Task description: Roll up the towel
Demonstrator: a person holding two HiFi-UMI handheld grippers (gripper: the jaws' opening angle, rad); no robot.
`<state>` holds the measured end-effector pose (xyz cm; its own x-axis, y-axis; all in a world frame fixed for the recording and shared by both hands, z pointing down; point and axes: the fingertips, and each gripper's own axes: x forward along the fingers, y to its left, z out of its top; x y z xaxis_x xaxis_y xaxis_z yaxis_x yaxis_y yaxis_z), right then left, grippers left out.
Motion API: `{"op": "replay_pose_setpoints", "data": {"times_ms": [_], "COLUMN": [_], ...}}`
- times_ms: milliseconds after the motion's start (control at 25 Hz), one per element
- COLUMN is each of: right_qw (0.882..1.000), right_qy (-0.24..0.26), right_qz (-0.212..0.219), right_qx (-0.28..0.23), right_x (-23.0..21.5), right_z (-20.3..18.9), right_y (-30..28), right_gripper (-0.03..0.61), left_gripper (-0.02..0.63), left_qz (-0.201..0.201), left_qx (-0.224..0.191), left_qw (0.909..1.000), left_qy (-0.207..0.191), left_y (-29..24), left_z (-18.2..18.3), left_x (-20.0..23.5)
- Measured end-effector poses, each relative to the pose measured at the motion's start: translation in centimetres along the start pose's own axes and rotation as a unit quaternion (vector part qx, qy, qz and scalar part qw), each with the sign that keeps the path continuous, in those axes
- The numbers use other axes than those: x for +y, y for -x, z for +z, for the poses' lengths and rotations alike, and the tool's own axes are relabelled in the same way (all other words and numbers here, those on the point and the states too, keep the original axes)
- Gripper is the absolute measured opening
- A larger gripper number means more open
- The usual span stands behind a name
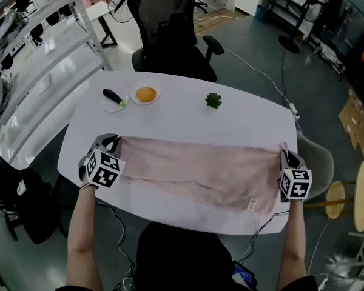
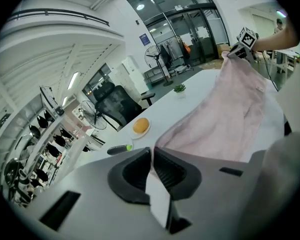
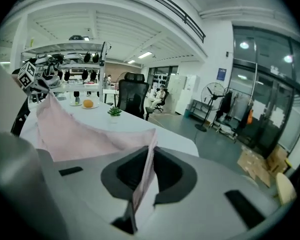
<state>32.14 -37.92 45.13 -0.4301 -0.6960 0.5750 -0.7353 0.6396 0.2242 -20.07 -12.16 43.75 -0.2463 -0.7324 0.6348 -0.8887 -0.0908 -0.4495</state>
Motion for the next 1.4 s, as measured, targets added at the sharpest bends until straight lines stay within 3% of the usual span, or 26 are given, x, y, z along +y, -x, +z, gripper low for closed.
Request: {"op": "replay_pose_setpoints", "data": {"times_ms": [360,720,1080,1200,1400], "right_qw": [0.998,0.994,0.987,0.980,0.979], "right_qy": [0.019,0.039,0.088,0.110,0.086], "right_qz": [-0.035,-0.049,-0.058,-0.058,-0.062], "right_qx": [0.042,0.089,0.124,0.157,0.176], "right_x": [-1.6,-2.8,-3.1,-2.6,-2.5], "right_z": [0.3,0.2,1.3,0.8,0.3], "right_y": [-6.2,-14.2,-21.6,-23.3,-24.1], "right_gripper": [0.040,0.041,0.049,0.061,0.066], "left_gripper": [0.032,0.028,0.028,0.028,0.031], "left_qz": [-0.042,-0.063,-0.038,-0.033,-0.033], "left_qx": [0.003,0.049,0.088,0.101,0.097], "left_qw": [0.9989,0.9968,0.9954,0.9944,0.9947], "left_qy": [-0.021,-0.003,0.008,0.006,-0.005], "left_y": [-9.2,-17.4,-20.3,-20.7,-21.1], "left_z": [1.0,-1.0,-3.9,-4.9,-5.4], "left_x": [2.1,2.5,3.1,3.0,2.6]}}
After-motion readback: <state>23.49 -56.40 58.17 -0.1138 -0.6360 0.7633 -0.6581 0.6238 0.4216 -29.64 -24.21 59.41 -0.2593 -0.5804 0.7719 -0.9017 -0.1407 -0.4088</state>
